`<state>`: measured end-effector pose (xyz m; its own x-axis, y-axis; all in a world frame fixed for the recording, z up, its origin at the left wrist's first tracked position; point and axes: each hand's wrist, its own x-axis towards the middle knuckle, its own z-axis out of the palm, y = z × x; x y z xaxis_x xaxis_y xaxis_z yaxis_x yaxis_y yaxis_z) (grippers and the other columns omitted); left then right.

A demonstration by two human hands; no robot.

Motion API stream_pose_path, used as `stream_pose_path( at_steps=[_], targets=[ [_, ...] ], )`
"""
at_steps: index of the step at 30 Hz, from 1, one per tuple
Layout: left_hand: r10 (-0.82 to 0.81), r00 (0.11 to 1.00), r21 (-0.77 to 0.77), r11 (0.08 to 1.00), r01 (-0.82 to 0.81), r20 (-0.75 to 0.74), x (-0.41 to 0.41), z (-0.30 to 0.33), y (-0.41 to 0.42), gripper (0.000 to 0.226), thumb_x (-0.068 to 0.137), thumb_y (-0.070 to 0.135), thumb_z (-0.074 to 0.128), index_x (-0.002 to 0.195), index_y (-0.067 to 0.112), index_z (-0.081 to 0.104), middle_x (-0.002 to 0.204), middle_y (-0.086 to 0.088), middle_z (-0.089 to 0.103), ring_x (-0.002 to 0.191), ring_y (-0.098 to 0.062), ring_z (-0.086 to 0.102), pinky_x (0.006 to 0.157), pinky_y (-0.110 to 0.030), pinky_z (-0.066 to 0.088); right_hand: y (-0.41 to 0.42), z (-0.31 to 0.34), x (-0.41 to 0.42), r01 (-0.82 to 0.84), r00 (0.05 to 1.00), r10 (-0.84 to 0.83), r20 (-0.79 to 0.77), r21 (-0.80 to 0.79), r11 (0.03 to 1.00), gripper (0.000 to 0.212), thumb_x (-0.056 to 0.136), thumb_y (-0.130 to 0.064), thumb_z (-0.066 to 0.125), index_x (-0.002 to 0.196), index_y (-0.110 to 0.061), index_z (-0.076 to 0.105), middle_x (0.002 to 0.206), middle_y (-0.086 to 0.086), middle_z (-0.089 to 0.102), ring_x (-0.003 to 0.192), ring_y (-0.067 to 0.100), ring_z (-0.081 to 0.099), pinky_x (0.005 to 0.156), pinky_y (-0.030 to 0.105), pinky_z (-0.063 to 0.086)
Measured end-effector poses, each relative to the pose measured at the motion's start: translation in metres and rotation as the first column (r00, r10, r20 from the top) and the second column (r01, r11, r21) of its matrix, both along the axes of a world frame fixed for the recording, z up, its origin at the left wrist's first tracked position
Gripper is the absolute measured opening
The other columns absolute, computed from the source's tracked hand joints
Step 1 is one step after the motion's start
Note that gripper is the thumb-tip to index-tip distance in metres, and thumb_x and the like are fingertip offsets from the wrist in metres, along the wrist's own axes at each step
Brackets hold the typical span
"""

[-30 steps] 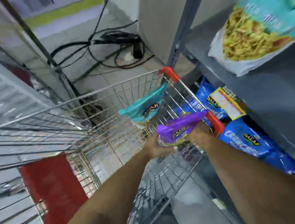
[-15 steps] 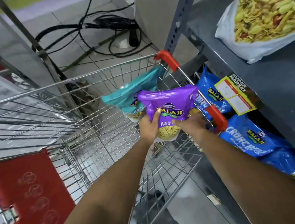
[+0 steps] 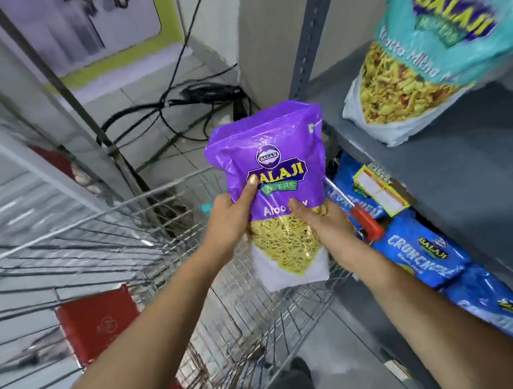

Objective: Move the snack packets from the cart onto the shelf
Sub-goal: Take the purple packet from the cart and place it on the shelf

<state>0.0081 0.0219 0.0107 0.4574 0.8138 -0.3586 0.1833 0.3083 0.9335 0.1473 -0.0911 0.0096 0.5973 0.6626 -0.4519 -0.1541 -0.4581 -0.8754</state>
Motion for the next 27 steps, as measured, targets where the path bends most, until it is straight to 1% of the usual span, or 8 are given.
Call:
stream_pose_path(
  at_steps=[4,8,10,12,16,20,23,27],
  targets=[
    [-0.157,0.988,0.068,0.985,0.156,0.015,-0.001,0.066,0.001,0.04,0.086,0.056,0.059,0.079,0.02,0.076,0.074,0.002,0.078,0.064,-0.013,0.071,0.052,-0.022,0.051,-0.013,0.056,-0.006,0.087,0.996,-0.083,-0.034,0.102,0.991,0.03,0.059,-0.063,0.081,0.078,-0.041,0.076,0.08,-0.017,0.079,0.089,0.013,0.076,0.074,0.026,0.06],
    [-0.276,0.961,0.156,0.95,0.269,0.026,0.017,0.117,-0.014,0.05,0.094,0.053,0.049,0.077,0.011,0.071,0.069,-0.002,0.074,0.062,-0.017,0.066,0.058,-0.026,0.051,-0.042,0.103,-0.001,0.226,0.967,-0.207,-0.147,0.119,0.967,0.097,0.03,-0.082,0.079,0.111,-0.031,0.063,0.118,-0.003,0.071,0.109,0.021,0.068,0.099,0.044,0.053],
    [-0.335,0.939,0.189,0.93,0.315,0.081,0.032,0.134,-0.029,0.054,0.096,0.048,0.049,0.077,0.001,0.069,0.071,-0.004,0.073,0.064,-0.015,0.065,0.056,-0.022,0.048,-0.062,0.122,0.008,0.267,0.953,-0.241,-0.183,0.138,0.954,0.108,0.03,-0.078,0.082,0.121,-0.023,0.063,0.119,0.001,0.072,0.106,0.022,0.071,0.099,0.044,0.053],
    [-0.39,0.915,0.223,0.905,0.361,0.101,0.049,0.149,-0.044,0.06,0.096,0.047,0.049,0.078,-0.007,0.067,0.073,-0.007,0.071,0.068,-0.016,0.062,0.057,-0.023,0.045,-0.083,0.139,0.016,0.318,0.938,-0.285,-0.198,0.159,0.935,0.104,0.034,-0.072,0.085,0.12,-0.017,0.067,0.113,0.007,0.075,0.101,0.027,0.073,0.096,0.047,0.054],
    [-0.526,0.849,0.342,0.809,0.479,0.056,0.094,0.166,-0.081,0.055,0.099,0.04,0.045,0.055,0.015,0.066,0.054,0.011,0.064,0.051,0.001,0.052,0.054,-0.015,0.041,-0.135,0.16,0.033,0.428,0.902,-0.395,-0.172,0.241,0.871,0.081,0.044,-0.064,0.085,0.106,-0.013,0.075,0.095,0.008,0.08,0.09,0.025,0.077,0.08,0.038,0.061],
    [-0.65,0.76,0.38,0.71,0.593,0.029,0.15,0.163,-0.134,0.055,0.097,0.047,0.046,0.062,0.01,0.066,0.055,0.009,0.064,0.052,-0.001,0.052,0.054,-0.021,0.041,-0.202,0.157,0.055,0.553,0.827,-0.556,-0.087,0.305,0.775,0.023,0.078,-0.044,0.077,0.087,-0.023,0.081,0.09,0.004,0.081,0.085,0.019,0.077,0.061,0.026,0.061],
    [-0.73,0.683,0.387,0.64,0.664,0.035,0.2,0.161,-0.193,0.067,0.095,0.051,0.047,0.073,-0.01,0.062,0.068,-0.008,0.063,0.063,-0.011,0.051,0.063,-0.03,0.04,-0.266,0.152,0.079,0.628,0.74,-0.672,0.012,0.346,0.697,0.023,0.085,-0.041,0.072,0.098,-0.024,0.077,0.099,0.0,0.08,0.095,0.018,0.076,0.081,0.035,0.061],
    [-0.806,0.583,0.403,0.569,0.716,0.103,0.265,0.168,-0.28,0.063,0.097,0.045,0.048,0.071,-0.01,0.061,0.068,-0.007,0.058,0.064,-0.011,0.047,0.064,-0.032,0.04,-0.351,0.152,0.125,0.671,0.605,-0.771,0.199,0.393,0.628,0.031,0.088,-0.036,0.067,0.114,-0.019,0.067,0.085,-0.02,0.077,0.071,-0.006,0.069,0.063,0.016,0.057]
  ],
)
